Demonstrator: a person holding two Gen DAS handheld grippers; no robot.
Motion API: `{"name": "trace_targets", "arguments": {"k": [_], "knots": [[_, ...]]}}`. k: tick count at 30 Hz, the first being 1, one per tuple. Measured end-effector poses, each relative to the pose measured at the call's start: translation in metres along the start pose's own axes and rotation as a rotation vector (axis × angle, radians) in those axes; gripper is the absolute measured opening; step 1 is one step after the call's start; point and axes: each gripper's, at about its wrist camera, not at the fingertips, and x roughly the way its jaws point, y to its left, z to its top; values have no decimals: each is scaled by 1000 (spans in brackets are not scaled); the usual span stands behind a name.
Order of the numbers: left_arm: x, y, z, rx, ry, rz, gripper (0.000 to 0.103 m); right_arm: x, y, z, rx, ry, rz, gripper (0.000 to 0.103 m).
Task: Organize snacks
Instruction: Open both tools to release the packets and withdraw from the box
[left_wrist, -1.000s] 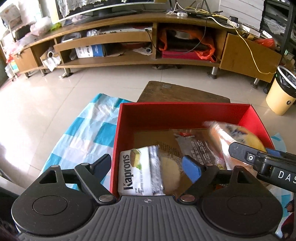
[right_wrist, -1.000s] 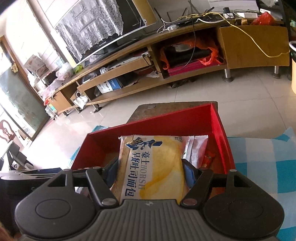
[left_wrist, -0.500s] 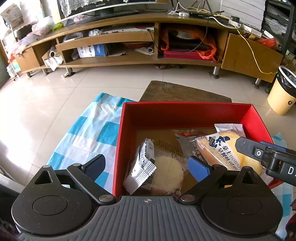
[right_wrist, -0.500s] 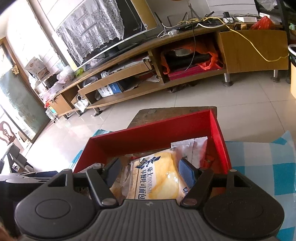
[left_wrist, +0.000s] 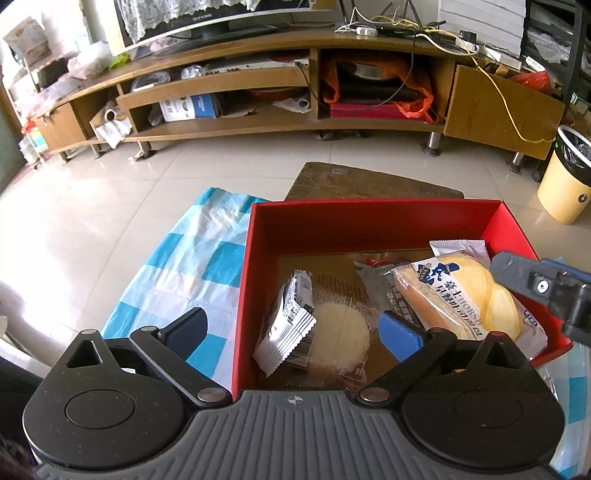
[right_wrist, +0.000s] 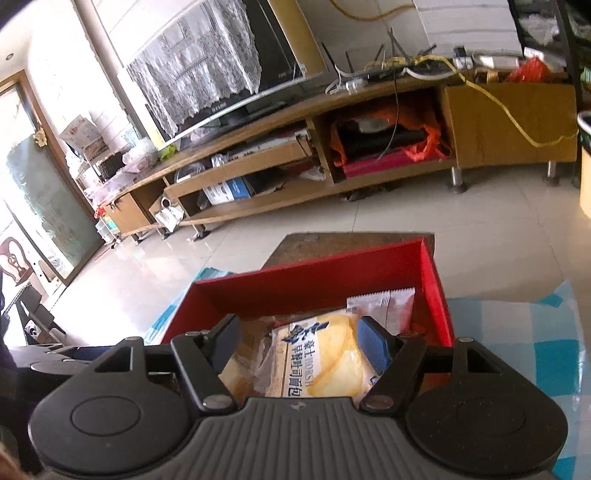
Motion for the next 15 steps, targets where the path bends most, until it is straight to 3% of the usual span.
{"name": "trace_targets", "arguments": {"k": [7, 15], "knots": [[-11, 0, -13, 23, -5, 13, 101, -19, 6, -3, -57, -25, -22, 73], [-20, 10, -52, 18, 88, -41, 101, -38, 7, -38, -104, 84, -18, 73]]}}
